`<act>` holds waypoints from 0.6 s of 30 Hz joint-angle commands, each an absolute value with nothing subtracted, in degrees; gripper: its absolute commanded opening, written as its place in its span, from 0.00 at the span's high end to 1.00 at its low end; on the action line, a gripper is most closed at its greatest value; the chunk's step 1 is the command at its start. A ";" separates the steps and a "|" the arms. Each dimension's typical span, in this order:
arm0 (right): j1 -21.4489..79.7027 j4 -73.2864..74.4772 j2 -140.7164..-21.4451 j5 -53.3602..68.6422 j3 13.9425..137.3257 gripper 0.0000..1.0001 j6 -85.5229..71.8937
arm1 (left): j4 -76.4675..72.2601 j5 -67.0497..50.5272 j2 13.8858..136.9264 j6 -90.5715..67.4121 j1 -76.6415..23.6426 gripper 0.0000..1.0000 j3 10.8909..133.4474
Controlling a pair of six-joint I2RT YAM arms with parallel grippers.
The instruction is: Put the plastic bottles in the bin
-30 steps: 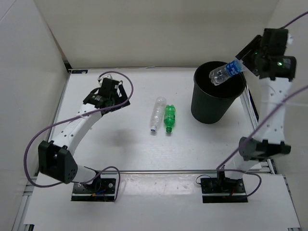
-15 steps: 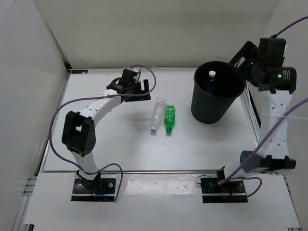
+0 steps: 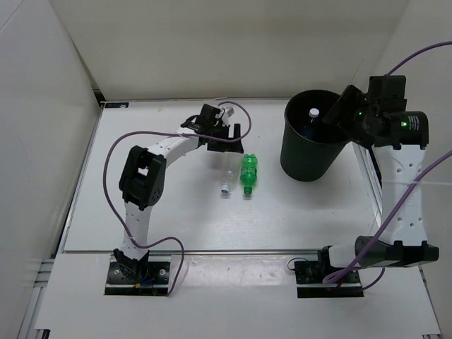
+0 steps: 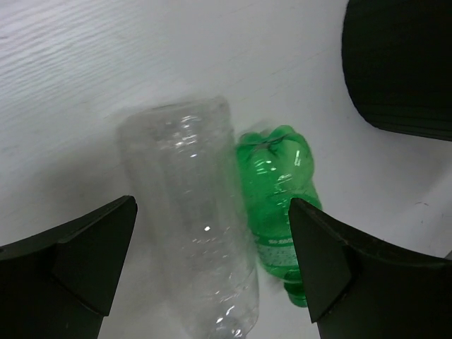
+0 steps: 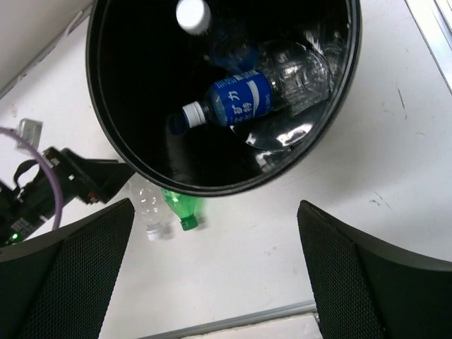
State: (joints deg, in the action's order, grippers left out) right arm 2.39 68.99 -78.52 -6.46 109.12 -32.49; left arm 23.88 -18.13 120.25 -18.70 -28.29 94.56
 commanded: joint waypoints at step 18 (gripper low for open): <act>2.46 70.14 -73.48 -10.11 104.24 0.00 -31.20 | 22.68 -21.62 120.86 -24.95 -29.27 0.80 97.10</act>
